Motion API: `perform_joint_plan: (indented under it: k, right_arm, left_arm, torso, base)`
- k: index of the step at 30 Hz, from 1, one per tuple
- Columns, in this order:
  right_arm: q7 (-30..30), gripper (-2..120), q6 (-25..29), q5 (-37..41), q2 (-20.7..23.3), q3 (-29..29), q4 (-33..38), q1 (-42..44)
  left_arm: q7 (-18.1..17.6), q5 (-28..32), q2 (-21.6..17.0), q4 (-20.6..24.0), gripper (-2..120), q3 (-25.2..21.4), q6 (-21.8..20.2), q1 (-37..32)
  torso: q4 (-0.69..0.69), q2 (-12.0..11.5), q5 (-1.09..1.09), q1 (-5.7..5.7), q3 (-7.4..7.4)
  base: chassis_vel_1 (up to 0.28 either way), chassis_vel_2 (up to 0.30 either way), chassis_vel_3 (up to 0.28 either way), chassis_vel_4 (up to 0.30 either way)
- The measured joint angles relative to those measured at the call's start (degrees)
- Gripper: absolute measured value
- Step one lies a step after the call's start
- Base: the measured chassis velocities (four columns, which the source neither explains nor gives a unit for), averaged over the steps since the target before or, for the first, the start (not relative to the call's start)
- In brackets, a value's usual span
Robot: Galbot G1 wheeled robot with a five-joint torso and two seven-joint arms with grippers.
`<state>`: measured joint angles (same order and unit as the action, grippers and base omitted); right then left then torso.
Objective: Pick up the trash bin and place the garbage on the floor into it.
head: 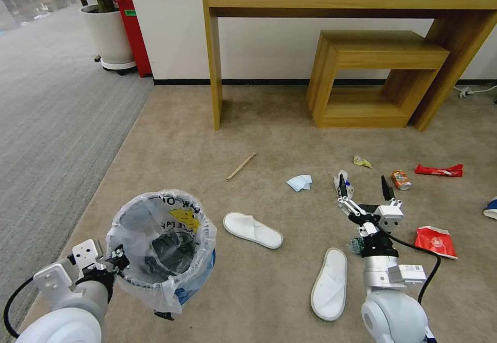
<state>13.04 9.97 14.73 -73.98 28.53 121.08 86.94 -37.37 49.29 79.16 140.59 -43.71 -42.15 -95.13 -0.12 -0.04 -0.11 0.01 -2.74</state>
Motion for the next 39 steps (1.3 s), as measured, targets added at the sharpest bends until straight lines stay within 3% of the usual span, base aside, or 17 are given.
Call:
perform_joint_plan:
  k: [2,3,6,7,9,10,12,14,15,18,21,30,39]
  right_arm:
    - [2.9,100,-5.2,3.2,0.6,-0.4,1.4,0.4]
    - [2.9,100,-5.2,3.2,0.6,-0.4,1.4,0.4]
    - [8.5,100,-16.4,9.7,1.9,-0.8,4.2,1.0]
    - [8.5,100,-16.4,9.7,1.9,-0.8,4.2,1.0]
    - [12.7,100,-24.0,14.1,3.2,-1.1,5.3,1.0]
    - [14.6,100,-27.4,16.8,3.9,-1.4,5.3,0.5]
    - [15.5,100,-29.0,18.1,4.2,-1.4,5.3,0.1]
    - [20.3,100,-37.5,27.2,5.0,-2.0,4.2,-2.4]
    - [20.3,100,-37.5,27.2,5.0,-2.0,4.2,-2.4]
    - [25.8,100,-45.7,33.3,4.7,-3.1,1.4,-5.5]
    - [26.9,100,-48.7,34.4,4.5,-4.4,-3.8,-7.8]
    - [26.6,100,-49.9,33.6,4.8,-8.4,-15.4,-9.5]
    - [26.2,100,-49.5,33.2,3.3,-11.3,-20.5,-10.2]
  left_arm:
    - [0.0,-0.1,0.0,0.2,0,0.0,0.0,-0.1]
    - [0.0,-0.1,0.0,0.2,0,0.0,0.0,-0.1]
    - [0.0,-1.0,0.2,0.2,0,0.5,0.0,-0.3]
    - [0.0,-1.0,0.2,0.2,0,0.5,0.0,-0.3]
    - [0.0,-1.8,0.6,0.2,0,0.9,0.0,-0.5]
    - [0.0,-2.1,0.9,0.3,0,1.1,0.0,-0.5]
    - [0.0,-2.3,1.0,0.3,0,1.1,0.0,-0.6]
    - [0.1,-2.6,1.3,0.3,0,1.2,0.0,-0.9]
    - [0.1,-2.6,1.3,0.3,0,1.2,0.0,-0.9]
    - [0.3,-2.8,1.3,0.2,0,1.0,0.0,-0.9]
    - [0.4,-2.8,1.3,0.0,0,0.9,0.0,-0.6]
    - [0.6,-3.6,1.9,-0.8,0,1.8,0.0,-0.4]
    - [1.0,-3.8,2.2,-0.9,0,1.8,0.0,-0.5]
  torso:
    - [0.0,0.0,0.0,0.0,0.0]
    - [0.0,0.0,0.0,0.0,0.0]
    - [0.0,0.0,0.0,0.0,0.0]
    - [0.0,0.0,0.0,0.0,0.0]
    - [-0.01,0.0,0.0,0.0,0.0]
    - [-0.01,0.0,0.0,0.0,0.0]
    - [-0.01,0.0,0.0,0.0,0.0]
    - [0.0,0.0,0.0,0.0,-0.01]
    - [0.0,0.0,0.0,0.0,-0.01]
    - [0.0,0.0,0.0,0.0,-0.01]
    - [0.0,0.0,-0.01,0.0,-0.01]
    - [0.0,0.0,0.0,0.0,-0.01]
    - [0.0,0.0,0.0,0.0,-0.01]
  base:
    - [0.0,0.0,0.0,0.0]
    - [0.0,0.0,0.0,0.0]
    - [0.0,0.0,0.0,0.0]
    - [0.0,0.0,0.0,0.0]
    - [0.0,0.0,0.0,0.0]
    - [0.0,0.0,0.0,0.0]
    - [0.0,0.0,0.0,0.0]
    - [0.0,0.0,0.0,0.0]
    - [0.0,0.0,0.0,0.0]
    - [0.0,0.0,0.0,0.0]
    - [0.0,0.0,0.0,0.0]
    - [0.0,0.0,0.0,0.0]
    - [0.0,0.0,0.0,0.0]
